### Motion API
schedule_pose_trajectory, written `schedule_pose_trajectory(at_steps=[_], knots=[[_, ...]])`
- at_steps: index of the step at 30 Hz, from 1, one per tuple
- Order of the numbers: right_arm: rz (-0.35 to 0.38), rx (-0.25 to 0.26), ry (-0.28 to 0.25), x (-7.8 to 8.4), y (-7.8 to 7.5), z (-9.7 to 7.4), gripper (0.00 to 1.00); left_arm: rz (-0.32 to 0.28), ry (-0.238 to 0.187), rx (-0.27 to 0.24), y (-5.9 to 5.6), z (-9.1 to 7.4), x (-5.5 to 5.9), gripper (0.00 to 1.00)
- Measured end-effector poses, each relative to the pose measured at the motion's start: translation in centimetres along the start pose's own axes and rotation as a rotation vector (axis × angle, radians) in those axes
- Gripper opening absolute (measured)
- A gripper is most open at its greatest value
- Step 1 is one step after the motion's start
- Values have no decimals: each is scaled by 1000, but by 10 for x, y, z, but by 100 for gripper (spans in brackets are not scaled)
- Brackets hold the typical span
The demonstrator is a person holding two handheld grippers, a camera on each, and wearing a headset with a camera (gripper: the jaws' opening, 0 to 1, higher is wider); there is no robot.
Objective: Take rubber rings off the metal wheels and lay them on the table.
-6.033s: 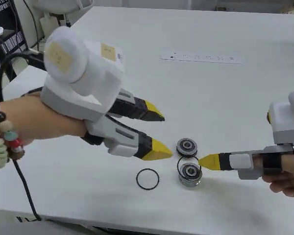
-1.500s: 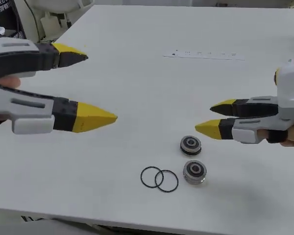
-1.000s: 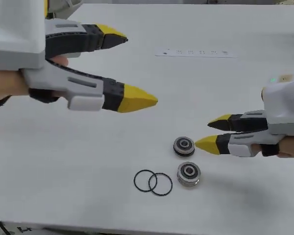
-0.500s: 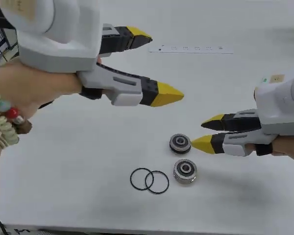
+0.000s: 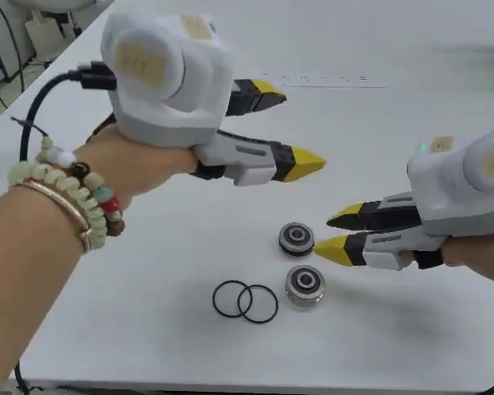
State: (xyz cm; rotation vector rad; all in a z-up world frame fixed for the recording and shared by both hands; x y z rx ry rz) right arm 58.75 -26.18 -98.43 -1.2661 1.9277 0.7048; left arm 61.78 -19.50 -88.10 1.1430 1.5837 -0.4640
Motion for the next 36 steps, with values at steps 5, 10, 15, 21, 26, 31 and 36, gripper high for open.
schedule_pose_trajectory(at_steps=[5, 10, 15, 21, 26, 31, 36], knots=[[9, 4, -3, 1, -1, 1, 24, -70, 51, 7, -6, 3, 40, 48], [-1, 0, 9, 3, 1, 4, 23, -72, 115, 22, -13, 7, 63, 36], [2, -13, 15, 6, 4, 10, 23, -65, 145, 75, -29, 15, 71, 31], [6, -4, 17, 6, 4, 13, 24, -75, 167, 113, -41, 24, 76, 28], [3, -3, 35, 10, 4, 16, 24, -105, 174, 139, -47, 28, 81, 21], [-1, 0, 33, 9, 3, 17, 24, -115, 181, 149, -49, 30, 83, 18], [-3, 6, 29, 8, 2, 18, 24, -125, 188, 166, -53, 31, 87, 15]])
Point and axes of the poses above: the centre of the closed fingertips' face, and the gripper's own axes: z roughly forward along the fingers, y roughly to its left, x roughly out of its underside, the point moved 3 cm from there along -z, roughly backward along the fingers, and after that the axes turned 1 degree about y, right-handed, at the moved point
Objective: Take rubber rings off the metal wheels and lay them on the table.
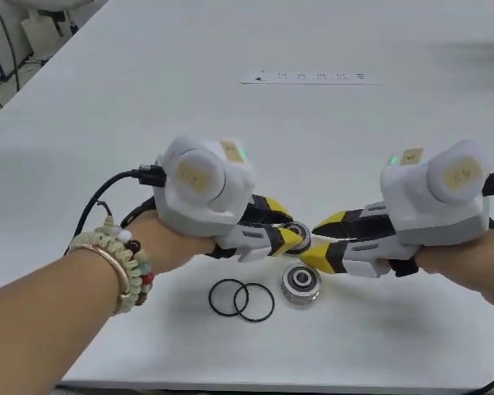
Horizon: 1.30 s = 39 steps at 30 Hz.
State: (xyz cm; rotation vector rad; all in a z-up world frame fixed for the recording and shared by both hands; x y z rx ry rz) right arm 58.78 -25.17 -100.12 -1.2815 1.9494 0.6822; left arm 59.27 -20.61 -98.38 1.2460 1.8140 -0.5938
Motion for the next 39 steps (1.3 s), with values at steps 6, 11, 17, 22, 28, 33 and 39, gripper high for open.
schedule_pose_trajectory(at_steps=[6, 11, 17, 22, 28, 33, 39], knots=[[-5, 2, -4, -1, 1, 2, 23, -28, 10, -5, 3, 0, 5, 15], [-8, 12, -8, -1, 1, 4, 23, -34, 7, -7, 2, 0, 5, 15], [0, 27, -22, -3, -1, 4, 25, -34, 6, -3, 1, 1, 5, 15], [-22, 10, -22, -3, 2, 5, 21, -31, 4, -4, 2, 1, 5, 15], [-55, 8, -4, -3, 1, 3, 19, -31, 3, -7, 1, 1, 5, 14], [-42, 3, 5, -1, 0, 2, 17, -33, 2, -9, 1, 1, 5, 14], [-21, 35, 41, 6, -9, -1, 1, -35, -2, -10, 1, 1, 5, 14]])
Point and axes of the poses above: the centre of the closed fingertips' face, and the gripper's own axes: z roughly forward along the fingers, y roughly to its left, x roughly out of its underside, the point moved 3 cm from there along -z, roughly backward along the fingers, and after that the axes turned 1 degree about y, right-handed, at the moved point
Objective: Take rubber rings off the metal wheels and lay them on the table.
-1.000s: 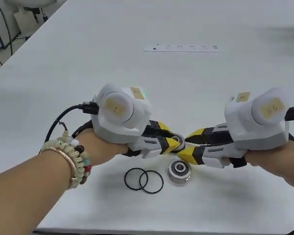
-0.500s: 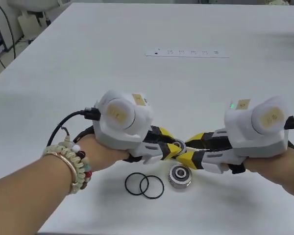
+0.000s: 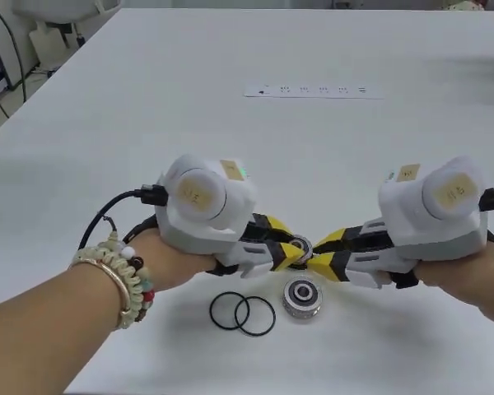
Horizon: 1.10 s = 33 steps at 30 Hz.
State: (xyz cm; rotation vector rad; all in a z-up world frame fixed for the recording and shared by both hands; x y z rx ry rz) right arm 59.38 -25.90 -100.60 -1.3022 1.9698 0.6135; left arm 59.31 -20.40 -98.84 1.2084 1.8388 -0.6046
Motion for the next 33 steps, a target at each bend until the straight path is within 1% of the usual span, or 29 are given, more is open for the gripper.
schedule_pose_trajectory(at_steps=[1, 5, 7, 8, 9, 10, 11, 12, 13, 15, 16, 17, 18, 20, 23, 24, 25, 27, 29, 30, 31, 33], knots=[[34, -19, -15, -1, 2, 0, 1, -1, -1, 0, 0, 0, 0, 14], [27, -7, -5, 0, 3, 0, 2, -1, -1, 0, -1, 0, 0, 14], [42, -7, -4, 0, 3, 0, 2, -2, -2, 0, -1, 0, 0, 14], [110, -10, -9, 1, 3, 1, 2, -3, -2, 0, -1, 0, 0, 14], [154, -14, -16, 1, 3, 0, 2, -4, -2, -1, -1, 0, 0, 14], [258, -27, -29, 2, 3, 0, 2, -8, -4, -2, -1, 0, 0, 14], [309, -32, -40, 2, -1, 0, 2, -10, -5, -2, -1, 0, 0, 14], [339, -53, -62, 1, -2, 1, 3, -14, -7, -1, -1, 0, 0, 14], [315, -53, -50, 2, -1, -1, 3, -17, -9, 0, -1, 0, 0, 14], [287, -49, -58, 0, 2, -1, 3, -15, -9, 0, -1, 0, 0, 14], [295, -63, -58, 0, 3, 0, 3, -15, -9, 0, -1, 0, 0, 14], [320, -61, -63, 0, 3, -1, 3, -14, -9, 1, -1, 0, 0, 14], [329, -62, -62, 0, 3, -1, 2, -16, -11, 1, -1, 0, 0, 14], [346, -49, -56, 1, 2, 0, 0, -16, -12, 1, -1, 0, 0, 14], [340, -36, -40, -1, 2, 1, 0, -11, -12, 1, -1, 0, 0, 14], [363, -29, -38, -1, 1, 1, 0, -9, -11, 1, -1, 0, 0, 14], [404, -27, -39, -1, 1, 1, 0, -7, -10, 2, -1, -1, 1, 14], [433, -23, -49, -2, -2, 0, 0, -5, -11, 2, -1, -1, 1, 14], [485, -35, -64, -2, -3, -3, 0, -1, -10, 2, -1, -1, 1, 14], [527, -46, -78, -3, -2, -4, 0, 1, -9, 2, -1, 0, 1, 14], [546, -55, -99, -5, -3, -5, 0, 0, -10, 3, -1, 0, 1, 14], [569, -68, -120, -6, -5, -8, 0, -3, -14, 2, -1, 0, 0, 14]])
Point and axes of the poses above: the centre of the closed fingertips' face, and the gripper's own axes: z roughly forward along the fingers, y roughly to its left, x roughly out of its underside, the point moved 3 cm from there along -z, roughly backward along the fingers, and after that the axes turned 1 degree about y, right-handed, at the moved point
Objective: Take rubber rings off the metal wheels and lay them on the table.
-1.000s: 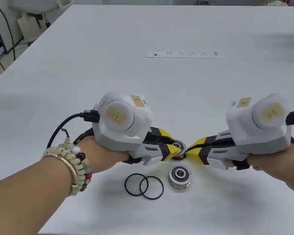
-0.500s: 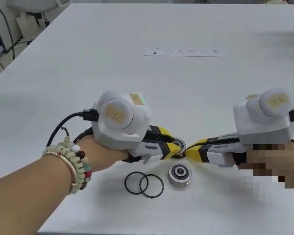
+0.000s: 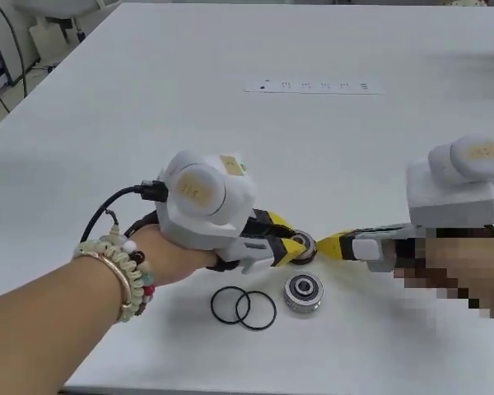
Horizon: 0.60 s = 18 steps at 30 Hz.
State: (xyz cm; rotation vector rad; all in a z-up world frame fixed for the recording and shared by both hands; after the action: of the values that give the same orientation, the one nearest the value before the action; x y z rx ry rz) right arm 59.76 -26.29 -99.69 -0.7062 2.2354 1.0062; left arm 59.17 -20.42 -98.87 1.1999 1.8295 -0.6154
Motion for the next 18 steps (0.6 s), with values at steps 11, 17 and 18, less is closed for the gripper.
schedule_pose_trajectory(at_steps=[11, 17, 18], knots=[[160, -42, -15, 1, 5, -3, 0, -2, -10, 2, -1, 0, 0, 14], [227, -51, -40, 2, 5, -3, 0, 3, -16, -4, -1, 0, 0, 14], [228, -51, -41, 1, 5, -3, 0, 3, -16, -5, -1, 0, 0, 14]])
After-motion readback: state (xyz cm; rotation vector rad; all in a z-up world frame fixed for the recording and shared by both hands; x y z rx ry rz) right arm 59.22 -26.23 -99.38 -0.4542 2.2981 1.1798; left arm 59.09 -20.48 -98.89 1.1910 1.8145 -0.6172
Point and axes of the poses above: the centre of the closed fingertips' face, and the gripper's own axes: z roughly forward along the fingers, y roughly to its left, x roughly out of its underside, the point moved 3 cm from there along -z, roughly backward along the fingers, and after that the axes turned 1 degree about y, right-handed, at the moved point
